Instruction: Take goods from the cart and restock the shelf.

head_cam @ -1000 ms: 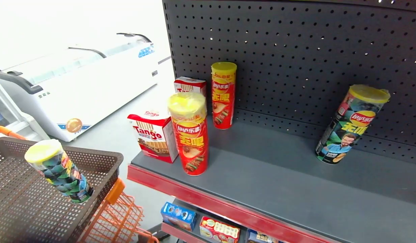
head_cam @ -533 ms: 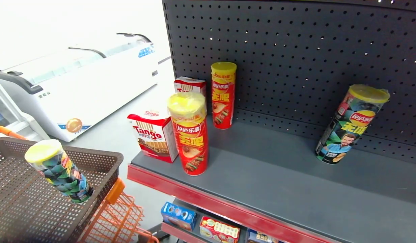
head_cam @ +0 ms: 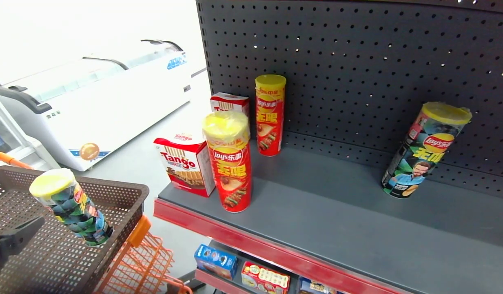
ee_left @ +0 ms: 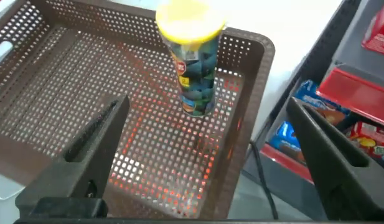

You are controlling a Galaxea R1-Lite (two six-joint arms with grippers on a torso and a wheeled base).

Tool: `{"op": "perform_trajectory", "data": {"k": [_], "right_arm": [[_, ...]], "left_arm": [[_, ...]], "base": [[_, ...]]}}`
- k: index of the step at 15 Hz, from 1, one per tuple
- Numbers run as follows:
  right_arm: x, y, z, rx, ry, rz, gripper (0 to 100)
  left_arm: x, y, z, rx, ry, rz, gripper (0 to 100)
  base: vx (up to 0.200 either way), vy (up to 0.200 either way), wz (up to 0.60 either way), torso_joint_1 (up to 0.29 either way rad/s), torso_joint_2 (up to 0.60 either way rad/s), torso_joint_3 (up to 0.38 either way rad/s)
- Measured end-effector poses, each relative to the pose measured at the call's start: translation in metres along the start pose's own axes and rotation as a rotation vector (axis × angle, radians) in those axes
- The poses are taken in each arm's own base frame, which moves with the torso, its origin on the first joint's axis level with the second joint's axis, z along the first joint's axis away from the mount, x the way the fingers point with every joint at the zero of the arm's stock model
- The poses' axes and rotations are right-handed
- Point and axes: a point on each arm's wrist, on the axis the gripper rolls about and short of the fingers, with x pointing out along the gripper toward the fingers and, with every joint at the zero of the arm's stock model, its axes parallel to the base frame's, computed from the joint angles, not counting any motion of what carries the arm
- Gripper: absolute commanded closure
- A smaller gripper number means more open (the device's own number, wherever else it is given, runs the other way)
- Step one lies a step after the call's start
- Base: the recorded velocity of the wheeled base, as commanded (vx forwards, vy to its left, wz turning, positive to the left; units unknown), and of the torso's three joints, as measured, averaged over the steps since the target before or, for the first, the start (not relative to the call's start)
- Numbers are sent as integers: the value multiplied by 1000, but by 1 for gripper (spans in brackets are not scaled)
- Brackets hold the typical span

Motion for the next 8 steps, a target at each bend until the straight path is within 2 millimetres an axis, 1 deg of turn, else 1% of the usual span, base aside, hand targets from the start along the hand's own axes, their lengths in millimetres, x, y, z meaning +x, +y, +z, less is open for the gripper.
{"op": "perform_trajectory", "data": {"k": [2,5,8], "right_arm": [[0,0,0,0,0,0,0],[0,0,0,0,0,0,0],[0,0,0,0,0,1,0]], "left_arm": [[22,0,-4,3,-23,-7,0],[53,-1,-19,6,-33,-17,0],[84,5,-31,-5,-14,7,0]], "base": [[0,0,0,0,0,0],[0,0,0,0,0,0],[0,0,0,0,0,0]]}}
